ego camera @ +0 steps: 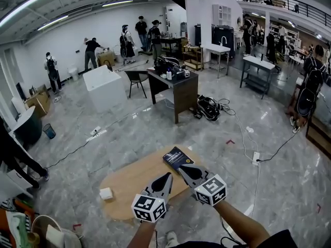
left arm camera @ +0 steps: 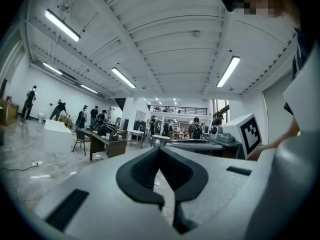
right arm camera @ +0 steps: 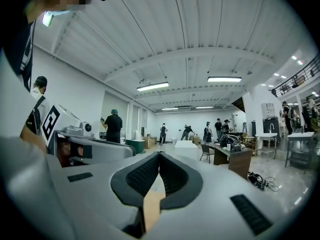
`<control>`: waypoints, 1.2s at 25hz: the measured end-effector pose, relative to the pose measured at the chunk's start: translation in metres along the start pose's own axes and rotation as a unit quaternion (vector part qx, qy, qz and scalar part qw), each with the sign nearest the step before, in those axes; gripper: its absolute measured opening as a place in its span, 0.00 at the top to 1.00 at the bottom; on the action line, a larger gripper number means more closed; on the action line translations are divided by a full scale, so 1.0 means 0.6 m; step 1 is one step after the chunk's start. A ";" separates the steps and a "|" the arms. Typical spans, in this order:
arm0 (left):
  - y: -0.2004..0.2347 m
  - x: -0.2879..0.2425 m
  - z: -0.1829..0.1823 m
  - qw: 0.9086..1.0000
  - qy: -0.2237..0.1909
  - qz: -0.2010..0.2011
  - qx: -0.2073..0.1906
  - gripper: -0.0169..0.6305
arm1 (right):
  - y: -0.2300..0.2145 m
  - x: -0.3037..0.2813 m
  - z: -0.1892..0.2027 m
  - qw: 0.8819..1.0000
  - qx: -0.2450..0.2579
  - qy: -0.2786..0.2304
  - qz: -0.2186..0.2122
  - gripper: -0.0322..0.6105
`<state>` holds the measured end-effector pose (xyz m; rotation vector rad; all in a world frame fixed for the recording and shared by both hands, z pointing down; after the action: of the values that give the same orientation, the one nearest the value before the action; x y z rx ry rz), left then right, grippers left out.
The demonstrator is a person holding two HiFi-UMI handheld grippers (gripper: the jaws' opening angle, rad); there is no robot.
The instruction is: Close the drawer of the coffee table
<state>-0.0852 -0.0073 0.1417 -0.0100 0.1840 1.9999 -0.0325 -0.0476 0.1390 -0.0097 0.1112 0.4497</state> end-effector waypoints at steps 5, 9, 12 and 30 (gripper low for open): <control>-0.057 0.000 -0.006 1.000 -0.004 -0.004 -0.017 0.97 | 0.009 0.057 0.003 1.000 0.009 -0.005 -0.012 0.92; -0.103 0.009 -0.017 1.000 -0.014 -0.006 -0.018 0.97 | 0.016 0.103 -0.008 1.000 0.014 -0.011 -0.015 0.92; -0.138 0.021 -0.020 1.000 -0.018 -0.007 -0.022 0.97 | 0.026 0.135 -0.012 1.000 0.017 -0.016 -0.018 0.92; -0.259 0.062 -0.014 0.998 -0.033 -0.030 -0.032 0.97 | 0.058 0.255 -0.005 0.999 0.016 -0.032 -0.040 0.92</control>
<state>0.0387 0.0891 0.1108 0.0093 0.0766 1.9423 0.0889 0.0500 0.1200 0.0325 0.0543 0.3688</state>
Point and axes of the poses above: the fingertips, and each gripper's own axes: x backward along the fingers, y to its left, z out of its underside, the point moved 2 cm from there along x, backward along the fingers, and after that the axes turned 3 degrees about y, right-handed, at the moved point
